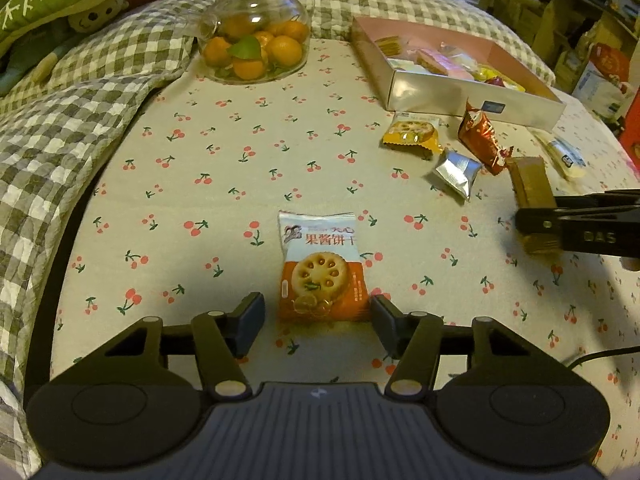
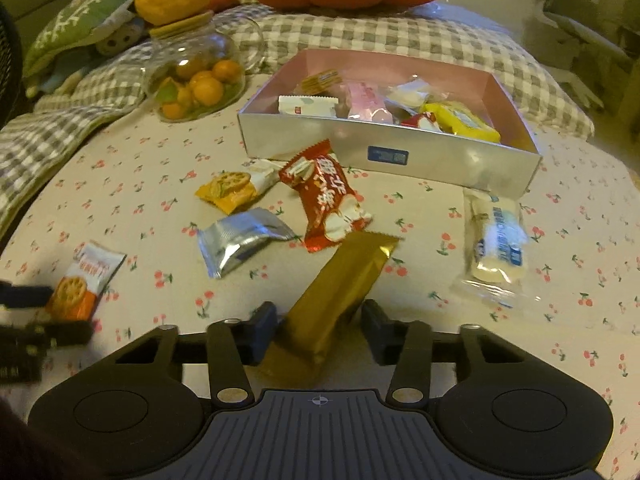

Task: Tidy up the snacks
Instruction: 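Grasp the orange biscuit packet with the left tool while the right grasps the gold bar, then lift the biscuit packet and gold bar and carry them toward the box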

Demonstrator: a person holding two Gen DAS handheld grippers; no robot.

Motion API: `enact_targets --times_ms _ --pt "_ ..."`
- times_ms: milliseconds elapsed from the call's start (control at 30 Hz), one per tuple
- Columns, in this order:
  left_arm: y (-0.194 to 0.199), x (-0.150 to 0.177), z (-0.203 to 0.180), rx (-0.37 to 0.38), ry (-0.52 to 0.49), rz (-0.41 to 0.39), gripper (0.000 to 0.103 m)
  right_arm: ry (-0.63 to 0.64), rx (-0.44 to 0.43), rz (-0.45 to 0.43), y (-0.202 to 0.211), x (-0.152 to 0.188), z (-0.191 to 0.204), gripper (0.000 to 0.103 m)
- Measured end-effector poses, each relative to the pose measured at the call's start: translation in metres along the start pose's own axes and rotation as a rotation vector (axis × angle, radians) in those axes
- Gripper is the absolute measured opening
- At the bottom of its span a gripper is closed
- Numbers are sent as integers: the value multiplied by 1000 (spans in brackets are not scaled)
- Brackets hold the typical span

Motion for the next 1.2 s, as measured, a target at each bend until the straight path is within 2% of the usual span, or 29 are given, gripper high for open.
enact_targets --times_ms 167,267,367,433,533,700,900,1200 --pt "1 1 2 -1 6 -4 55 1 -53 -10 8 5 -12 36" --pt "0 1 1 -3 14 -7 59 -16 -80 -9 9 6 -13 42" --pt "0 -1 -1 -1 34 -14 59 -35 -84 -2 7 3 -11 44" --pt "-1 -2 -3 -3 38 -17 58 -35 -72 -3 5 2 -9 44" --pt "-1 -3 -5 -13 34 -25 49 -18 -52 0 2 1 -4 44" --pt "-1 -5 -6 -14 43 -32 46 21 -18 -4 2 2 -3 34" --pt "3 -7 -6 14 71 -30 46 -3 -39 32 5 1 -6 28" --pt "9 -12 -12 40 90 -18 46 -59 -84 98 15 3 -5 27"
Point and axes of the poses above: each gripper's, at about its wrist camera, not at the fingertips, and y roughly against the way its jaws point, z to its left, x to its underside, the point moved 4 cm from there along -y, roughly the way its jaws point, and after that the axes turned 5 degrees about z, right-handed, at the moved point
